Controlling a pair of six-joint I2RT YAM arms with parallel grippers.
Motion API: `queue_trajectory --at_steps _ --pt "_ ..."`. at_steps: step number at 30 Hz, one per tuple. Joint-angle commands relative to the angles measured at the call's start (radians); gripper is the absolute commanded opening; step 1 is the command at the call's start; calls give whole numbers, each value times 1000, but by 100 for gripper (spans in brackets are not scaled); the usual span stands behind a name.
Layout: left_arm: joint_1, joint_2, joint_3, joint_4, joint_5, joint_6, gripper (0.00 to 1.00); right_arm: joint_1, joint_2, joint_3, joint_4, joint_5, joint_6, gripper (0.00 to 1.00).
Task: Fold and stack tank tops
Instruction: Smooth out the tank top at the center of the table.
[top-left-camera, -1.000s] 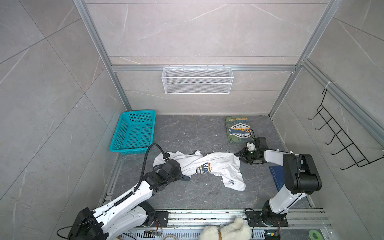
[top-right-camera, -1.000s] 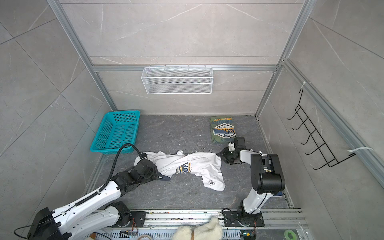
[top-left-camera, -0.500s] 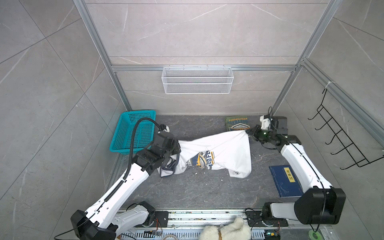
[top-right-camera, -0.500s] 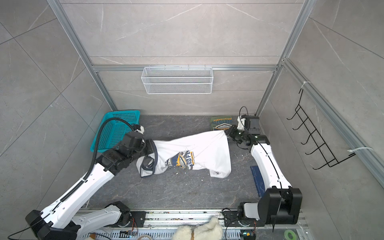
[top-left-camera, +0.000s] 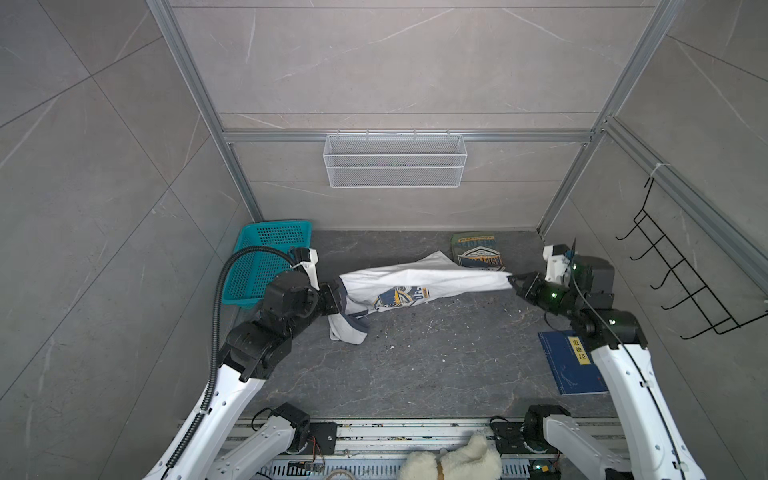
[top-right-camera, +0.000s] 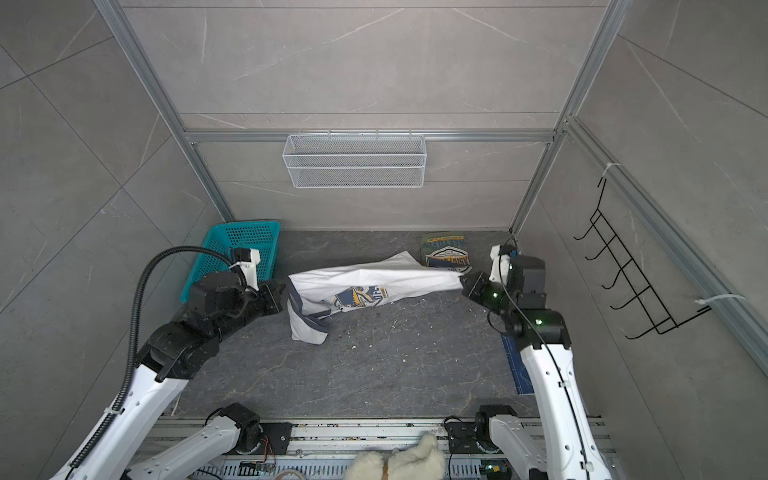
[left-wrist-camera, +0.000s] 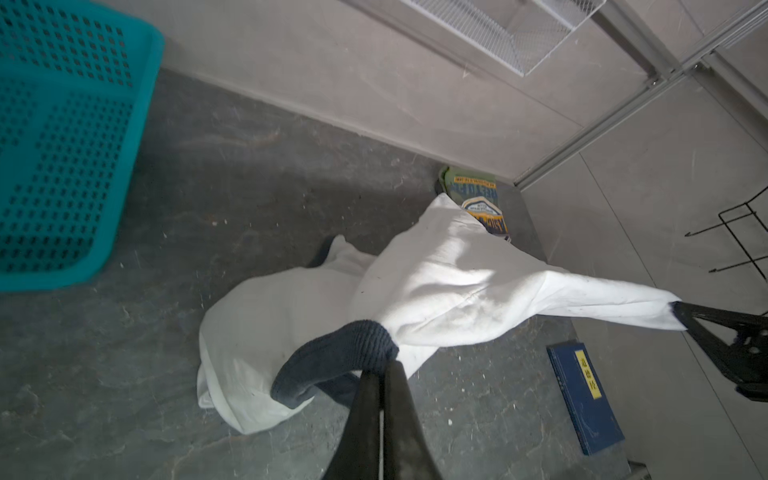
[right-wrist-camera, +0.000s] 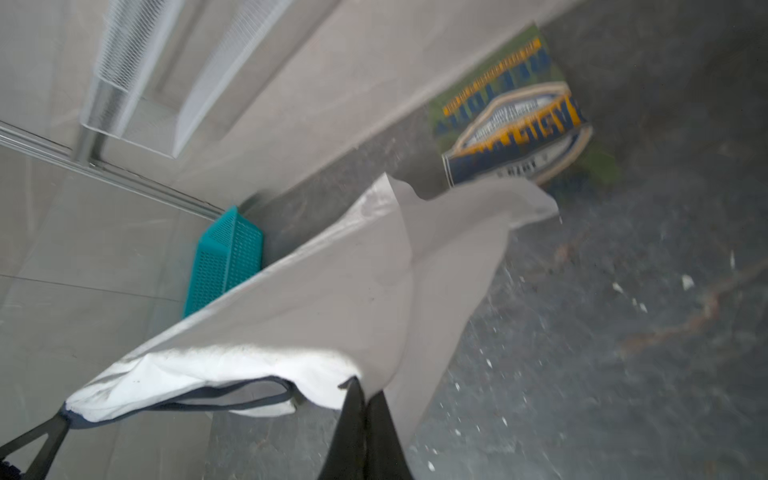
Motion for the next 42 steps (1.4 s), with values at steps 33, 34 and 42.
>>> queue_trajectory --at_steps 33,34,42 --pt "1 15 -489 115 34 -195 0 121 841 25 303 -9 -10 44" --pt "1 15 -489 113 34 -194 0 121 849 30 303 -3 -10 44" --pt "2 16 -484 110 33 -192 0 125 869 55 261 81 -43 47"
